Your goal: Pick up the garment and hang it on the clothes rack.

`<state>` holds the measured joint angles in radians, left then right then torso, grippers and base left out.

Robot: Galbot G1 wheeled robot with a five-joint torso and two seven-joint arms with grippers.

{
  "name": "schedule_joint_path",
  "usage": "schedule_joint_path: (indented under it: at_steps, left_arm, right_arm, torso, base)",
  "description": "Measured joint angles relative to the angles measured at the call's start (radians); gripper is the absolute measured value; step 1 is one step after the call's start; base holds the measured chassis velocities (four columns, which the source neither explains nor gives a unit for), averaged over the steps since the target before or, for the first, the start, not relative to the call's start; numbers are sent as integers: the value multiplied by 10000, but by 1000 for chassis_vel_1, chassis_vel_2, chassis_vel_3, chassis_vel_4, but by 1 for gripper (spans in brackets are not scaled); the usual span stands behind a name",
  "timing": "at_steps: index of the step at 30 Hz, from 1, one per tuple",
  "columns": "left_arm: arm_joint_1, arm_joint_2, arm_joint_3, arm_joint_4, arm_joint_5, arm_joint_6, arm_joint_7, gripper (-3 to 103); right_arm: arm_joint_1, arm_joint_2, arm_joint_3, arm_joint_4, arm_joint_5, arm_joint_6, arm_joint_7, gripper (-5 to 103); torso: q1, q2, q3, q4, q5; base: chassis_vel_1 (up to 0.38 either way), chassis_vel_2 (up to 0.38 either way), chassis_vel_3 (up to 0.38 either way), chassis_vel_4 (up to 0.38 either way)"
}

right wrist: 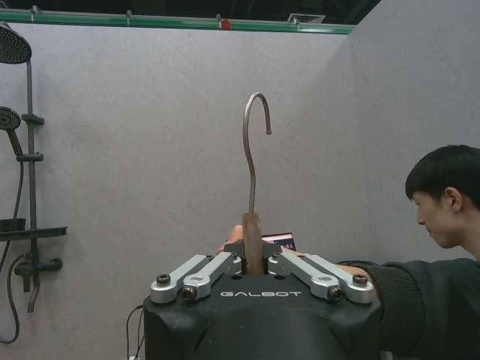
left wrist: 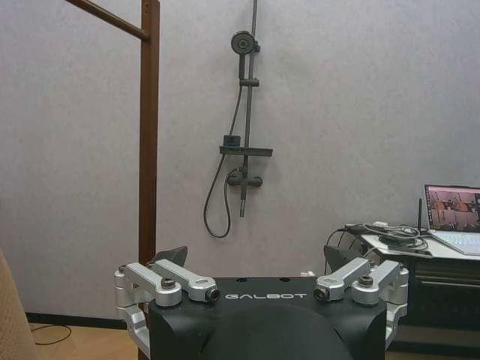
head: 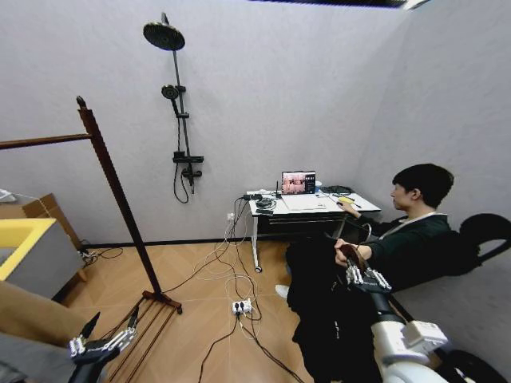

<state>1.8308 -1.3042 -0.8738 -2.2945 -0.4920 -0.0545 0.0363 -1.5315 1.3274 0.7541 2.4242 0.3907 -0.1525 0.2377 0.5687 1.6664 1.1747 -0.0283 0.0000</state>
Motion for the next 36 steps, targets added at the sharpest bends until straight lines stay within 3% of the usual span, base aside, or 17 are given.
schedule_joint_path:
  at_steps: [8,14,36]
  left_arm:
    - [0,0,0,0,0,0,0,100]
    - [0,0,0,0,0,0,0,100]
    - [0,0,0,0,0,0,0,100]
  right_arm:
    - [96,-196,74,171,349,-11,-108,9]
    - [344,-366,137,93,855,373,-633,9]
    - [243,-240,184,314,550,537,-1007,9]
  torso:
    - [0,0,0,0,1]
    - [0,1,0,1,0]
    - [-3,3,-2,1,0]
  base:
    - [0,0,0,0]
    - [0,0,0,0]
    - [-2,2,2,-4]
